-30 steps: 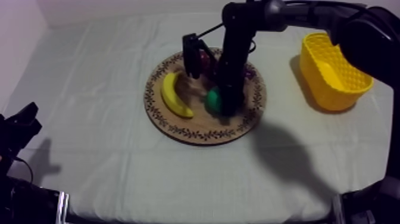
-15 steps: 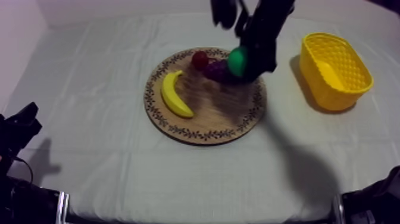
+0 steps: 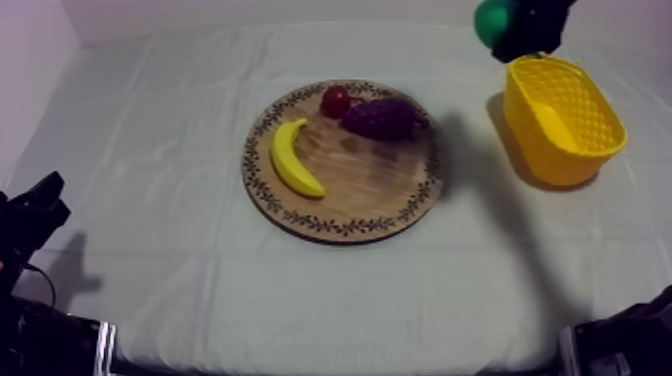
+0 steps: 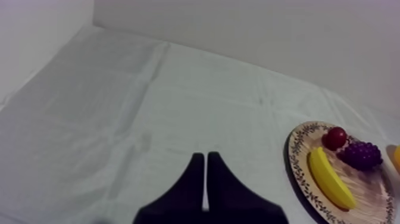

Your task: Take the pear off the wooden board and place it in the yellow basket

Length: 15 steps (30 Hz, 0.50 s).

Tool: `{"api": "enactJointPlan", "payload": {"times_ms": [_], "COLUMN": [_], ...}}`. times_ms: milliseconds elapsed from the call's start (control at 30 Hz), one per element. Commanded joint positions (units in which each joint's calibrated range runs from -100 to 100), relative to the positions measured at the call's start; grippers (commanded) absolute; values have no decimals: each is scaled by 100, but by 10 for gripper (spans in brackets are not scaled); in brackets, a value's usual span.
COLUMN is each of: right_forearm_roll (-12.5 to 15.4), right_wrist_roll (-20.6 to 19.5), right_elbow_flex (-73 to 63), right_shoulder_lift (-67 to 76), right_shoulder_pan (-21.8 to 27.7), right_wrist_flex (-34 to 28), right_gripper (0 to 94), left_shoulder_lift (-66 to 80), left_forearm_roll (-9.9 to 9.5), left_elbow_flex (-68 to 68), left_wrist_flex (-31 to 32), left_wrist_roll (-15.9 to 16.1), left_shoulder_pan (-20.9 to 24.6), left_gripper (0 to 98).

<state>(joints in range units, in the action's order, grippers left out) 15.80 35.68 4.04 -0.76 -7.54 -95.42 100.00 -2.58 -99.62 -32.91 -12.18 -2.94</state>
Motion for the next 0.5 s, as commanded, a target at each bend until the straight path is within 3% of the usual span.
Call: {"api": "enactJointPlan", "payload": {"times_ms": [0, 233, 467], "right_forearm_roll": [-25, -146, -277], "right_wrist_roll": [-10, -33, -59], "right_elbow_flex": [19, 260, 537], "right_shoulder_lift": [-50, -456, -1037], "right_shoulder_pan": [444, 1225, 1654], "right_wrist_flex": [100, 491, 927], "right_gripper": [463, 463, 498], "left_shoulder_lift": [0, 0, 0], "left_forearm_roll": [1, 1, 1], "left_elbow_flex": [-5, -5, -5], "left_wrist_flex": [1, 1, 1], "left_wrist_roll": [-1, -1, -1], "left_shoulder_pan": [1, 1, 1], "left_gripper": [1, 1, 1]}}
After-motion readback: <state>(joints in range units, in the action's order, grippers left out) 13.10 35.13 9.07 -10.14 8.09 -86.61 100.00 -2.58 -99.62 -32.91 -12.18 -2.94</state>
